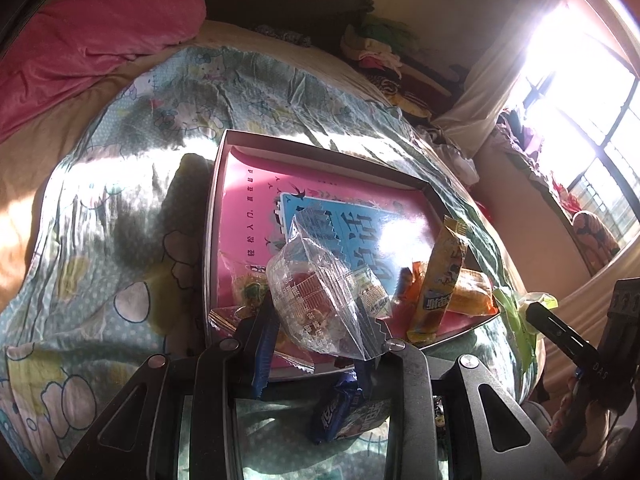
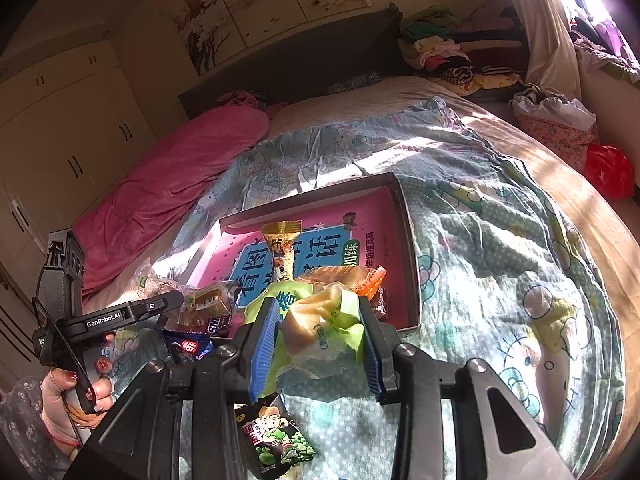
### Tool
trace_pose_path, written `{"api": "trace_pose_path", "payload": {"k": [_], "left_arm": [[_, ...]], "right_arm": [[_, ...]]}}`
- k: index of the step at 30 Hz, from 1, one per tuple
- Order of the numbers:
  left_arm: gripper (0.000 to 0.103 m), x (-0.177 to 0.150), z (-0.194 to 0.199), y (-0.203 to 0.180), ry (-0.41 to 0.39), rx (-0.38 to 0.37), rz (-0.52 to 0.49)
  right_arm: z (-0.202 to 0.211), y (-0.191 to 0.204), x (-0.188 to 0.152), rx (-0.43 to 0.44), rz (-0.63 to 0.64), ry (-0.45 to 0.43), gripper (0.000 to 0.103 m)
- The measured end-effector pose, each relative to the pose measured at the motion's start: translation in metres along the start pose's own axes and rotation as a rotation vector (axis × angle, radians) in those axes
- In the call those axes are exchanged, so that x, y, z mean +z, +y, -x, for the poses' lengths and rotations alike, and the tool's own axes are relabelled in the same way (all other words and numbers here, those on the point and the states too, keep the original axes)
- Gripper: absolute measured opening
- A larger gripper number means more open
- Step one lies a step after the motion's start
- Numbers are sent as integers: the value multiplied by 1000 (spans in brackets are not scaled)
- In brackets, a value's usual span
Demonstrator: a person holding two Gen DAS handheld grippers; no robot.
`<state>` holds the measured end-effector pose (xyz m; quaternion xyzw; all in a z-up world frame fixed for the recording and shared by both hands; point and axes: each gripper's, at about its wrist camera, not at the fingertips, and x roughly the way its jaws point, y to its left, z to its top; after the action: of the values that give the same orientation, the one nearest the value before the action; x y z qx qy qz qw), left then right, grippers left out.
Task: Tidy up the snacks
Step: 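Carry the candy bag with the left gripper into the tray while the right gripper carries the green bag there, then lower both bags into the tray and open both grippers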
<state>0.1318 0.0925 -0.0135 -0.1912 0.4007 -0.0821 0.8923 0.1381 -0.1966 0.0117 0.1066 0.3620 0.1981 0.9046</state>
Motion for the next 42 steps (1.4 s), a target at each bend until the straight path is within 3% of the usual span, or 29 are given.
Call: {"api": "trace_pose_path", "payload": {"k": [13, 31, 42], "left_arm": [[34, -1, -4, -5, 12, 10, -24], [34, 0, -12, -13, 11, 29, -63], [35, 1, -12, -10, 5, 32, -51]], "right_arm": [[-10, 4, 5, -16, 11, 1, 39], [-75, 35, 5, -169, 210, 26, 39], [-71, 30, 5, -179, 202, 17, 45]]}}
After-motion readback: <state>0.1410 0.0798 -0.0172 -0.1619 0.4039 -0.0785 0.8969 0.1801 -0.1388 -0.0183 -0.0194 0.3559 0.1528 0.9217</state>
